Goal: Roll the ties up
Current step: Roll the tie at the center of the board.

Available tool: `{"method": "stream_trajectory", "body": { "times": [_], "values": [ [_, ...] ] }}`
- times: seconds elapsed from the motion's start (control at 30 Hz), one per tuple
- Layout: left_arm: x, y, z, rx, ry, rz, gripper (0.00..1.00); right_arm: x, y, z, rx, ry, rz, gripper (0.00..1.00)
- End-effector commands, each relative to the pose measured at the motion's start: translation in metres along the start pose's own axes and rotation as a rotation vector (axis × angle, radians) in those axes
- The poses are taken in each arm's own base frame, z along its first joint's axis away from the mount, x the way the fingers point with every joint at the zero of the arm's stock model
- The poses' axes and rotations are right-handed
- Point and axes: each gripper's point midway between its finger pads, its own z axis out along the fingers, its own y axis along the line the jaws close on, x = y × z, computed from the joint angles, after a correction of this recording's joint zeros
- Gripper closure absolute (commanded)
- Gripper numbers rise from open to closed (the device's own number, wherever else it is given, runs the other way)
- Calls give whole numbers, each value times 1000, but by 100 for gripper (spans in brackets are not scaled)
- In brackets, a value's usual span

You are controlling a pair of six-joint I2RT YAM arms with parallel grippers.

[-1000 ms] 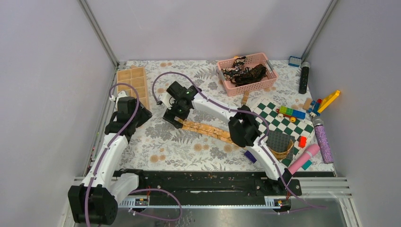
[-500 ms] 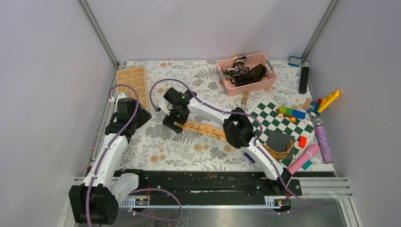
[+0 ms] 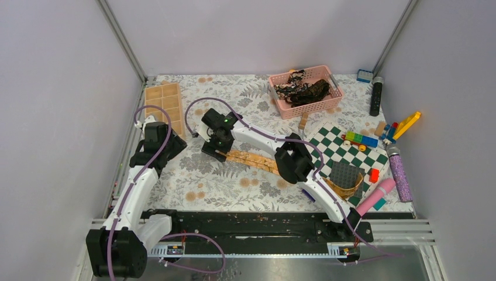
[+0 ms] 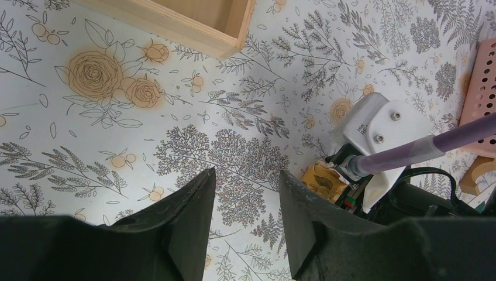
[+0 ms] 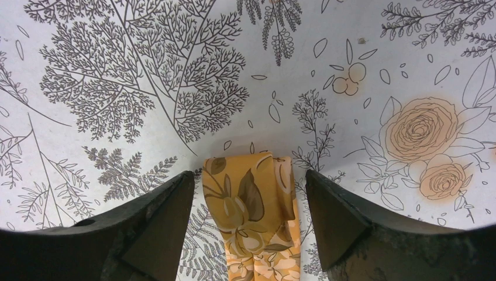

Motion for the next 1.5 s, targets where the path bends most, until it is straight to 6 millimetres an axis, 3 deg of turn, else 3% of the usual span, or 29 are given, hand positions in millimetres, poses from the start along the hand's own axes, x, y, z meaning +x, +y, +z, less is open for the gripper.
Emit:
{"method": "stream_trajectory", "body": {
  "times": [0.0,1.03,1.33,1.47],
  "values": [
    [-9,-6,-2,37,-36,6,55,-9,0,-6,29,-14,-14,25],
    [-11,-4,-1,36,-39,-6,55,-6,6,-6,38,5,-31,54],
    [-13,-7,-3,45,-41,-7,55,-16,5,-19,50,-33,-29,17],
    [-16,-10,-4,56,-44,-10,55,-38,5,-40,63,-117,4,11]
  ]
}}
